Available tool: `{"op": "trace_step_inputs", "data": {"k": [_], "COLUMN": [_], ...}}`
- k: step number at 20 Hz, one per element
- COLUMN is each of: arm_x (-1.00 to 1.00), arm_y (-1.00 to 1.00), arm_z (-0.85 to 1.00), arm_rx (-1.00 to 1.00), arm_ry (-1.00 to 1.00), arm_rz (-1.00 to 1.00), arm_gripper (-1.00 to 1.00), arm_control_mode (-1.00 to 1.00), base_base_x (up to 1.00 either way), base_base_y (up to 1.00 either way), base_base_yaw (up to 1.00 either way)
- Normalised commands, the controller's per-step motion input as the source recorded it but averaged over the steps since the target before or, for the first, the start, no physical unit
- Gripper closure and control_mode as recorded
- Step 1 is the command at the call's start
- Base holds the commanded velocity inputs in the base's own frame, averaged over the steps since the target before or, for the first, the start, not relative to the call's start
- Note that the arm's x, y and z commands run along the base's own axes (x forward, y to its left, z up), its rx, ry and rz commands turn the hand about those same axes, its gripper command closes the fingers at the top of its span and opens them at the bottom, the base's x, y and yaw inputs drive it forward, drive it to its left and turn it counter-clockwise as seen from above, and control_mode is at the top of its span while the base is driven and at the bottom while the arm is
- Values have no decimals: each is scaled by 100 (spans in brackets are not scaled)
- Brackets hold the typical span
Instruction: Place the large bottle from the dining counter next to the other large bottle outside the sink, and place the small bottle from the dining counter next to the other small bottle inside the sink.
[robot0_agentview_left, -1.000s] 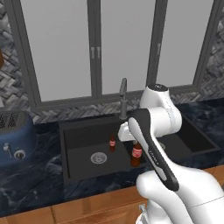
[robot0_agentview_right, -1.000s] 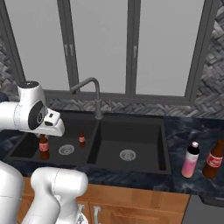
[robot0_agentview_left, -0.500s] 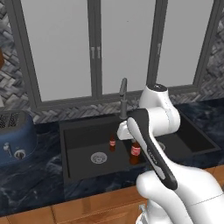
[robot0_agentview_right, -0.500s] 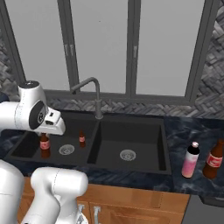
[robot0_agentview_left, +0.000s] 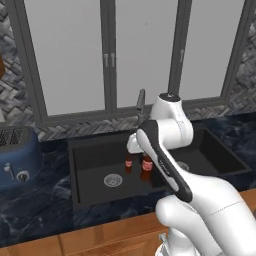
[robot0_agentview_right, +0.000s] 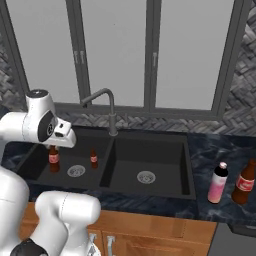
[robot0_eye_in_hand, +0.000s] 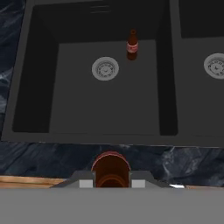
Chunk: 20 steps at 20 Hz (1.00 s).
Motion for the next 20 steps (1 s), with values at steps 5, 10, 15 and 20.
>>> {"op": "trace_step_inputs", "data": {"k": [5,10,15,20], "arm_x": [86,47,7,4], "arm_y": [40,28,25,22], "arm_z": [-24,-28,-29,-43], "arm_rx": [-2,-2,-4,-2], "arm_ry": [0,0,0,-3], "arm_rz": [0,-2,-1,0], "arm_gripper": [100,100,100,100], "arm_control_mode": [-100,-100,-100,-100], "base_base_x": [0,0,0,0], "base_base_y": [0,0,0,0], "base_base_yaw": [0,0,0,0]}}
